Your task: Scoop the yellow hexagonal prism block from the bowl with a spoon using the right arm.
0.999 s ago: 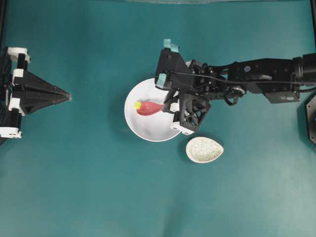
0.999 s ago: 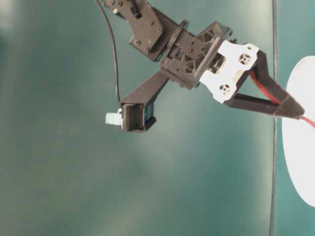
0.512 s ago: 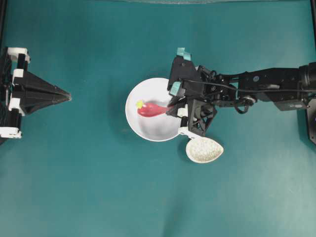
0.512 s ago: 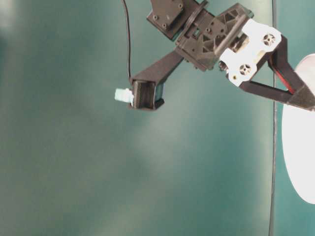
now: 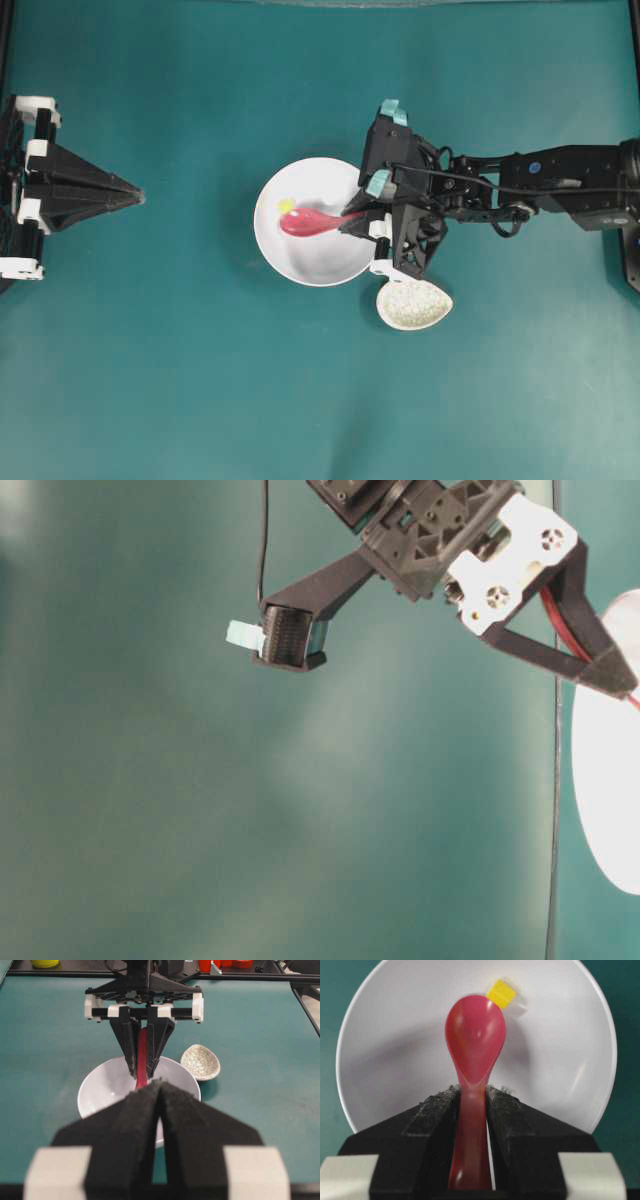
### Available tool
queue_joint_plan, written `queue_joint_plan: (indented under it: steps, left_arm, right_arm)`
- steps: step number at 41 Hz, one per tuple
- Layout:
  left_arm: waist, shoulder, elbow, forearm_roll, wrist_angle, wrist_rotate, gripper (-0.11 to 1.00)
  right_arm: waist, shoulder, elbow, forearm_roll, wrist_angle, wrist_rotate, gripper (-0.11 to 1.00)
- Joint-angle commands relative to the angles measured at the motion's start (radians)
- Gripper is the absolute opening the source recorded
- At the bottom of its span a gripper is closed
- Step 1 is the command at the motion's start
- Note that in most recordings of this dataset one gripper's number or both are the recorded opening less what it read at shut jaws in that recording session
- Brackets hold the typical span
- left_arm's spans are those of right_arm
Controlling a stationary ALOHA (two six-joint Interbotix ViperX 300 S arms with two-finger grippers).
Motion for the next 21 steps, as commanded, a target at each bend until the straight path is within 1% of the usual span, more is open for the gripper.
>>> queue_joint_plan:
  steps: [1, 14, 21]
  left_arm:
    - [0.000, 0.006, -0.015, 0.002, -0.011, 0.000, -0.01]
    - [0.000, 0.006, -0.015, 0.002, -0.011, 0.000, -0.01]
    - [0.000, 0.006, -0.015, 0.002, -0.011, 0.000, -0.01]
  right_arm:
    - [0.003, -0.026, -0.009, -0.002, -0.015, 0.002, 0.24]
    - [0.003, -0.035, -0.009, -0.011, -0.020, 0.000, 0.24]
    - [0.003, -0.112, -0.006, -0.034, 0.012, 0.002, 0.24]
